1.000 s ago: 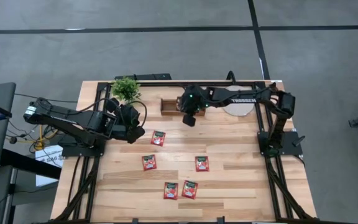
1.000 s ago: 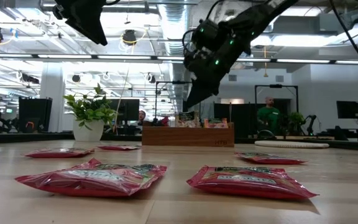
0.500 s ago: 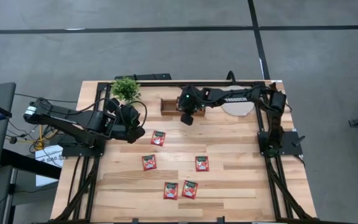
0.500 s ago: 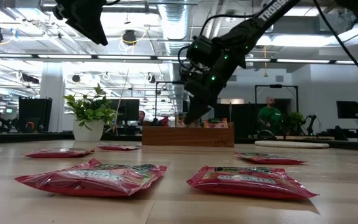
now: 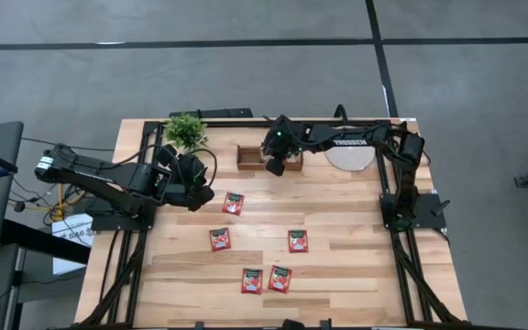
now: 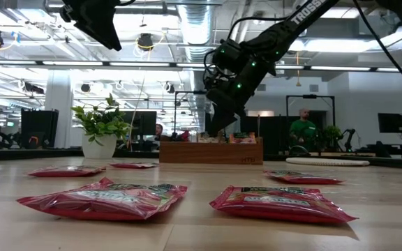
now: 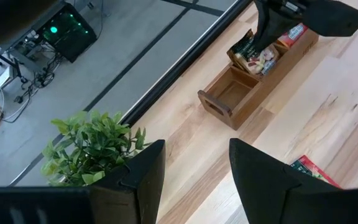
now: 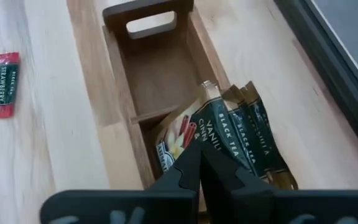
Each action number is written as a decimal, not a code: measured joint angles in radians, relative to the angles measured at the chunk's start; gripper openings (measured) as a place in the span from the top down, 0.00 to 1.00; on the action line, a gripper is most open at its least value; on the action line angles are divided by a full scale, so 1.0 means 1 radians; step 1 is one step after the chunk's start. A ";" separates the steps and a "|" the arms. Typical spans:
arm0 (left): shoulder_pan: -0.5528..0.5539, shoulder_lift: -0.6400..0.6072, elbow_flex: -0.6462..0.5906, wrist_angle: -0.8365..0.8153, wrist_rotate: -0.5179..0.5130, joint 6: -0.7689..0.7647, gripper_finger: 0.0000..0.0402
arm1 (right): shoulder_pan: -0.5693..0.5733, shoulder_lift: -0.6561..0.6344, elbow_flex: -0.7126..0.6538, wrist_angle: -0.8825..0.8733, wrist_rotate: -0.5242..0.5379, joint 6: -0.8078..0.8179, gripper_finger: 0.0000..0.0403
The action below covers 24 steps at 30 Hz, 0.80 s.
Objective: Pick & Place Tea
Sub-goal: Put the brown tea bag into the middle section of the wooden organizer
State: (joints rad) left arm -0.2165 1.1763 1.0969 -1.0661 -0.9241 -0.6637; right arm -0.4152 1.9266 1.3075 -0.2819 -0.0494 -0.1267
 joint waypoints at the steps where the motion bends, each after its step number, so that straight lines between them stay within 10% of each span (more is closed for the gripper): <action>1: 0.000 0.000 0.000 0.000 0.000 0.000 0.57 | 0.000 0.000 0.000 -0.001 0.000 0.007 1.00; 24: 0.000 0.000 0.000 0.029 0.008 0.001 0.57 | -0.037 0.010 0.077 -0.061 0.054 -0.031 1.00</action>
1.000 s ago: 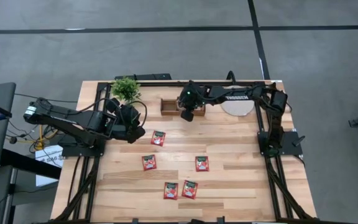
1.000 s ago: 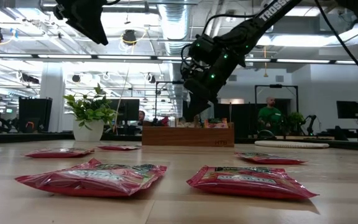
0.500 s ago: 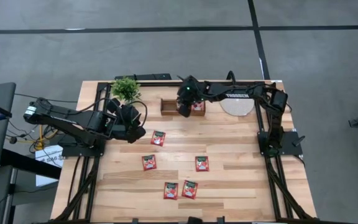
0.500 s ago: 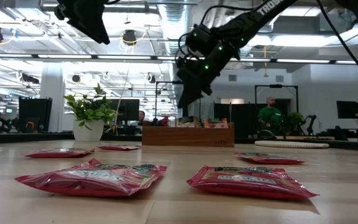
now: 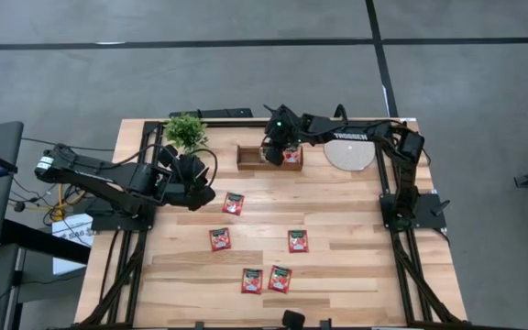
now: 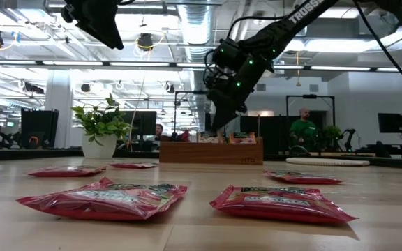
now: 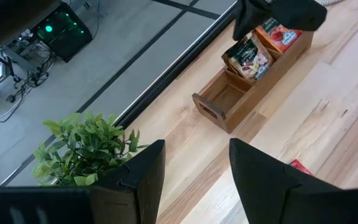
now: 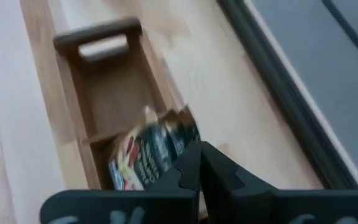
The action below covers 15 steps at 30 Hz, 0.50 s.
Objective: Pick & Place Tea
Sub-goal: Put the brown tea bag into the middle section of the wooden organizer
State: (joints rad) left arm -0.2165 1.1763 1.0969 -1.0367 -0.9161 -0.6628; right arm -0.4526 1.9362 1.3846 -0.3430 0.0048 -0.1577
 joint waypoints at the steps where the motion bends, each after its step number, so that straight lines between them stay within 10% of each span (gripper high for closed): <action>1: 0.000 0.000 0.000 0.000 0.000 0.000 0.57 | 0.000 0.000 -0.005 -0.008 0.000 0.000 1.00; 15: 0.000 0.000 0.000 0.000 0.000 0.004 0.57 | 0.008 0.000 -0.018 -0.019 0.021 0.008 1.00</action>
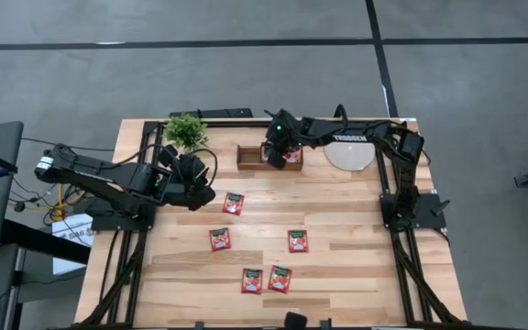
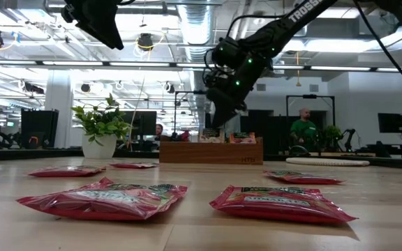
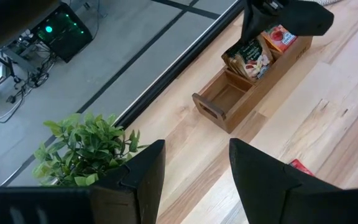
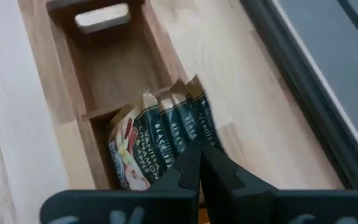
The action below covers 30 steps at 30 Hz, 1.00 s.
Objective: Pick & Place Tea
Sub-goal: Put the brown tea bag into the middle section of the wooden organizer, then put the red tea bag into the left section of the wooden organizer
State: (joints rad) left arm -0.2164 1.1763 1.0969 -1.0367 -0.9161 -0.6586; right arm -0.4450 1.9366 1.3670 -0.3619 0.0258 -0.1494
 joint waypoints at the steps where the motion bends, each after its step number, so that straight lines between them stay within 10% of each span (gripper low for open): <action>1: 0.000 0.000 0.000 0.000 0.000 0.000 0.57 | 0.000 0.000 0.008 0.000 0.001 -0.001 1.00; 13: 0.000 0.000 0.000 0.000 0.024 0.000 0.57 | 0.023 0.000 0.238 -0.180 0.032 -0.061 1.00; 19: 0.000 0.000 0.000 0.000 0.090 -0.001 0.57 | 0.096 -0.001 0.351 -0.657 -0.070 -0.136 1.00; 24: 0.000 0.000 0.000 -0.001 0.112 -0.002 0.57 | 0.215 -0.003 0.320 -1.042 -0.204 -0.124 1.00; 30: 0.000 0.000 0.000 0.000 0.120 -0.023 0.57 | 0.396 -0.026 0.150 -1.025 -0.237 -0.025 1.00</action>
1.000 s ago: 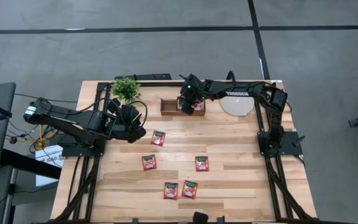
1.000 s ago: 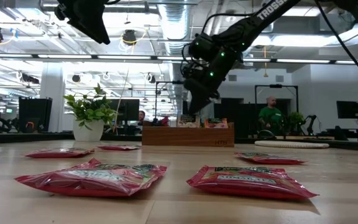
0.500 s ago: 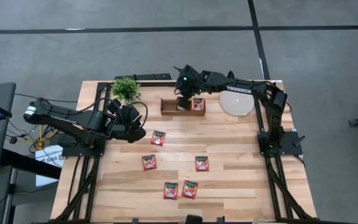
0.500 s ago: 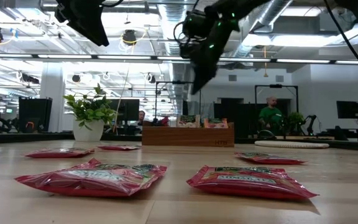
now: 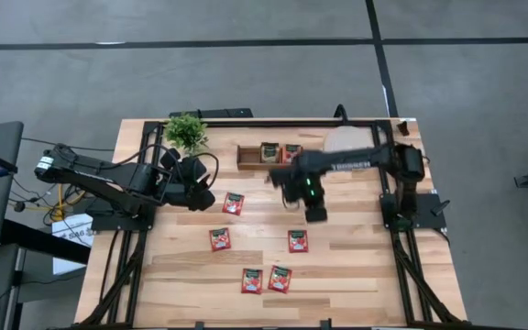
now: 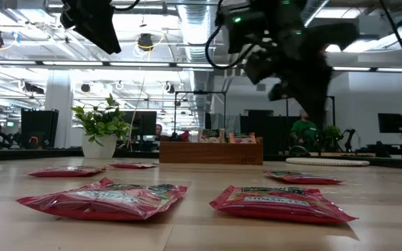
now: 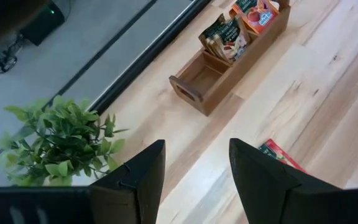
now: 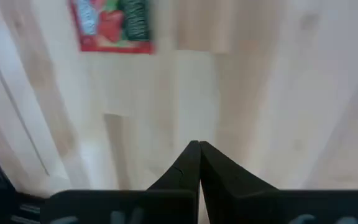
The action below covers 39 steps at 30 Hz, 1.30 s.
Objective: Pick & Place Tea
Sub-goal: Put the red tea bag into the left section of the wooden organizer
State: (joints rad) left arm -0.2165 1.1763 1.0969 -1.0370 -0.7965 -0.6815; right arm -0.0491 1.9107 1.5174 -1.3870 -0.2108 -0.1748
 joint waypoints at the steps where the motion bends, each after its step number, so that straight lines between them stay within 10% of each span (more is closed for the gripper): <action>1: 0.000 0.000 0.000 0.000 0.010 -0.007 0.57 | 0.028 -0.010 -0.036 0.036 0.001 0.027 1.00; 15: 0.000 0.002 0.000 0.041 0.062 -0.034 0.57 | 0.324 -0.254 -0.408 0.563 0.268 0.483 1.00; 39: 0.000 0.002 0.000 0.053 0.067 -0.025 0.57 | 0.248 -0.187 -0.476 0.746 0.216 0.410 0.68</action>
State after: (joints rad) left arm -0.2161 1.1786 1.0969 -0.9840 -0.7293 -0.7067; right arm 0.1991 1.7233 1.0410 -0.6412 0.0052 0.2356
